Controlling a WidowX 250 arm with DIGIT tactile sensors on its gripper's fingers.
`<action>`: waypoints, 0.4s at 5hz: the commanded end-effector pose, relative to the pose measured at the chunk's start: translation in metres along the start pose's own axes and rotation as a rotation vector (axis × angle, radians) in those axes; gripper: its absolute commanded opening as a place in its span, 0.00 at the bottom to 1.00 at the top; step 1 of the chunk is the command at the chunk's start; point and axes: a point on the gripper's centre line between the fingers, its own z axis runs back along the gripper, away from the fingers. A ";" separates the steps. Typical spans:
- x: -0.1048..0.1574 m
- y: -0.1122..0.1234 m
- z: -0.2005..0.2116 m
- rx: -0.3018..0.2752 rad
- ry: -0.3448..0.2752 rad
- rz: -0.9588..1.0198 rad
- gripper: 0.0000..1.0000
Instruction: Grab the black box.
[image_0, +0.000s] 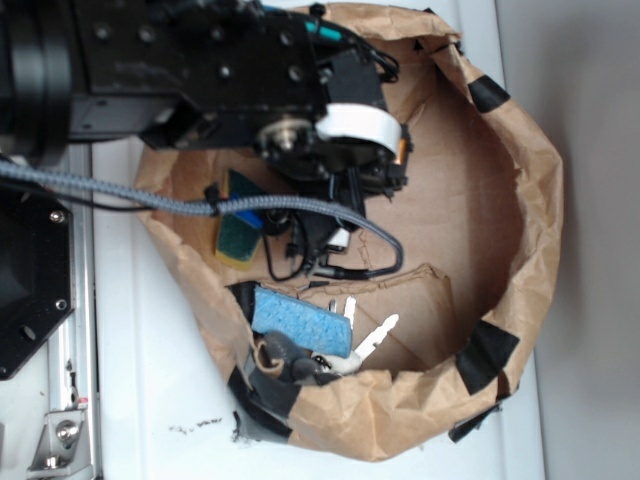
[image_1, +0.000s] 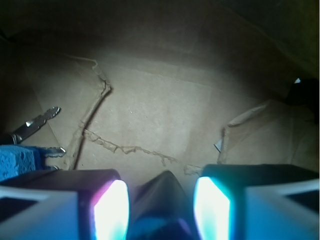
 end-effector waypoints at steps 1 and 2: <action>0.002 0.015 0.021 0.029 -0.038 -0.006 1.00; -0.001 0.013 0.022 0.023 -0.032 -0.020 1.00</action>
